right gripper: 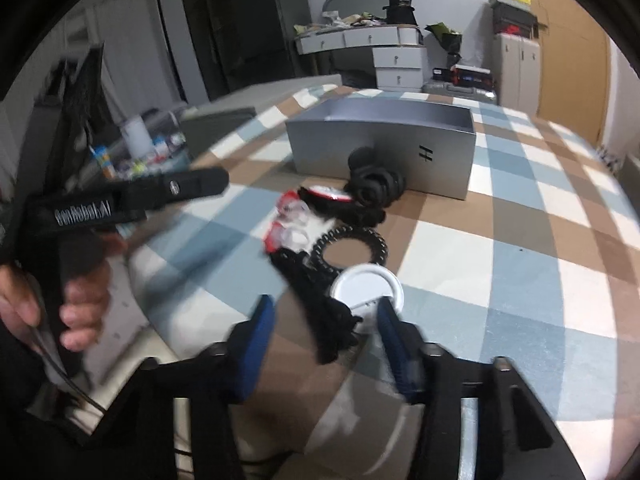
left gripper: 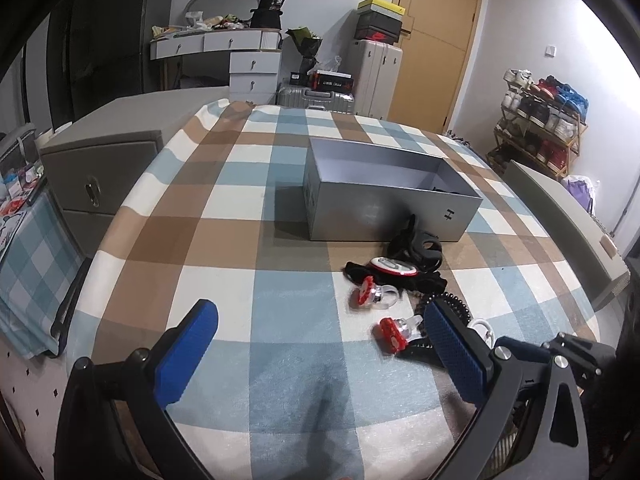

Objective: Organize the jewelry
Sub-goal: 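Withdraw both grippers from the box back toward the jewelry pile, then grasp a black hair clip with the right gripper while the left gripper grasps a red earring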

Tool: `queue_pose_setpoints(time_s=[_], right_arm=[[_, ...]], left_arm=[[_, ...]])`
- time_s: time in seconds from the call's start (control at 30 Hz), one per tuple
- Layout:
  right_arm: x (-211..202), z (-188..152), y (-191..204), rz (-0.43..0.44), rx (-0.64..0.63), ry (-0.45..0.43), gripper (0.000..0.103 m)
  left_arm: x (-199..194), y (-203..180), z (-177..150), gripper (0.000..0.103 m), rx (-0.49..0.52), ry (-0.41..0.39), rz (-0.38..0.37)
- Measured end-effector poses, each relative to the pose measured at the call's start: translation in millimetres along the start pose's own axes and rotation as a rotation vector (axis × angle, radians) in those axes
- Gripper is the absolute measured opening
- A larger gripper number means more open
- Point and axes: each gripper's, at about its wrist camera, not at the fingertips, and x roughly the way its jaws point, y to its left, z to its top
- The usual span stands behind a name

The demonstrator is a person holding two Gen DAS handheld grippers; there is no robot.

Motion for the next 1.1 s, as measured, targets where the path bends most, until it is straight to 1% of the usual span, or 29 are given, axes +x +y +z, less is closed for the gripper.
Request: queue_pose_setpoints(time_s=[0.07,0.13,0.17,0.47,0.57,0.77,0.9,1.1], right_arm=[[1.0,-2.8,2.0,-0.003,-0.008,0.001,0.034],[0.9,-3.6,3.2,-0.012,-0.020,0.002,0.029],[1.2,-4.8,4.4,-0.016,-0.030,0.003,0.024],[-2.5,-7.3,5.5,0.011,-0.057,-0.005,0.022],[-3.8,-8.3,3.6,0.025,-0.044,-0.011,0.022],[-13.2,-7.4,-1.4,0.060,-0.007,-0.053,0.022],[-22.5,-6.0,-5.4,0.087,0.023,-0.096,0.022],[-39.8,-3.0,-15.7,0.056,0.064,-0.170,0.022]], left_arm=[[0.9,1.0,-0.7,0.101,-0.005,0.004,0.001],[-0.3,2.3,-1.3,0.101,-0.008,0.007,0.006],[0.1,3.1,-0.7,0.101,-0.009,0.005,0.007],[-1.6,12.8,-2.3,0.101,-0.041,0.010,0.013],[0.0,14.4,-3.2,0.101,-0.053,0.019,0.007],[1.4,15.6,-3.9,0.101,-0.060,0.030,0.007],[6.1,17.0,-4.2,0.101,-0.071,0.070,-0.045],[5.8,13.2,-4.9,0.101,-0.085,0.082,-0.091]])
